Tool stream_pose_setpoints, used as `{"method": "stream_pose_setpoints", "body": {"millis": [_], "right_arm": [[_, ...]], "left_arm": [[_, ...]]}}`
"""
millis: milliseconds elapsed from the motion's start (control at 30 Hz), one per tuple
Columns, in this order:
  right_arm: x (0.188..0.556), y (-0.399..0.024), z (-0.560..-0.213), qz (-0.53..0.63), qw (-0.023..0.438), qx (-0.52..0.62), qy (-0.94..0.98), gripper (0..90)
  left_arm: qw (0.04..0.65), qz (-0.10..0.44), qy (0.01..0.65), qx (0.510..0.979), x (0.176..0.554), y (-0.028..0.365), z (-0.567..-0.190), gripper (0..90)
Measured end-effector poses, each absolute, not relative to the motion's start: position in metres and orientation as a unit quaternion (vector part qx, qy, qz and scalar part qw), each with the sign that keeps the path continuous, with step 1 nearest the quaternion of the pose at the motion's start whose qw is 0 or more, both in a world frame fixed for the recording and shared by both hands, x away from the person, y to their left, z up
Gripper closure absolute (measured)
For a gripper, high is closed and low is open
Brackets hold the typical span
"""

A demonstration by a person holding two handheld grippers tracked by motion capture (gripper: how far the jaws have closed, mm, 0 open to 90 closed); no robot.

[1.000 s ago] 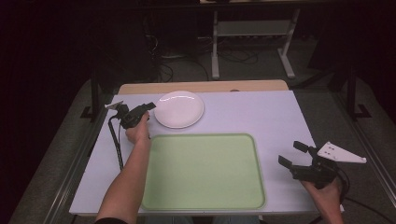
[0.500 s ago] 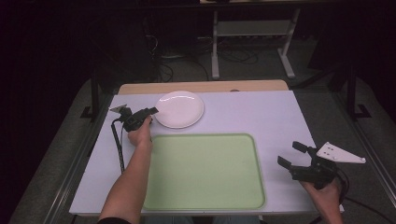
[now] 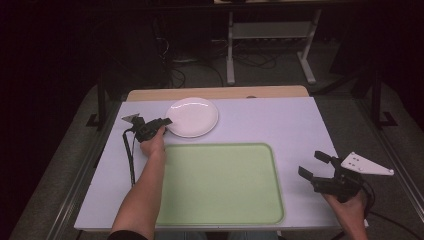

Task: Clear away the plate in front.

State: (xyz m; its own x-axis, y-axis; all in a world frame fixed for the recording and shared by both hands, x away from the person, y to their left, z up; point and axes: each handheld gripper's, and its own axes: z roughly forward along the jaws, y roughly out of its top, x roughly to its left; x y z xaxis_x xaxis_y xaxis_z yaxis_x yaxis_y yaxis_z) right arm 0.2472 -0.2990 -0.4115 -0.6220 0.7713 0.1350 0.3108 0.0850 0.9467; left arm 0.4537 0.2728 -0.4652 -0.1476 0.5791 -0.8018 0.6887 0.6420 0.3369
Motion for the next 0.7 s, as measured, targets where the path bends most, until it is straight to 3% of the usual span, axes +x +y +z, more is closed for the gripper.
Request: {"method": "stream_pose_setpoints", "body": {"millis": [700], "right_arm": [[0.248,-0.300,-0.411,0.561,0.206,0.383,0.705,13.7]], "left_arm": [[0.491,-0.059,0.776,0.393,0.455,0.260,-0.471,63.7]]}}
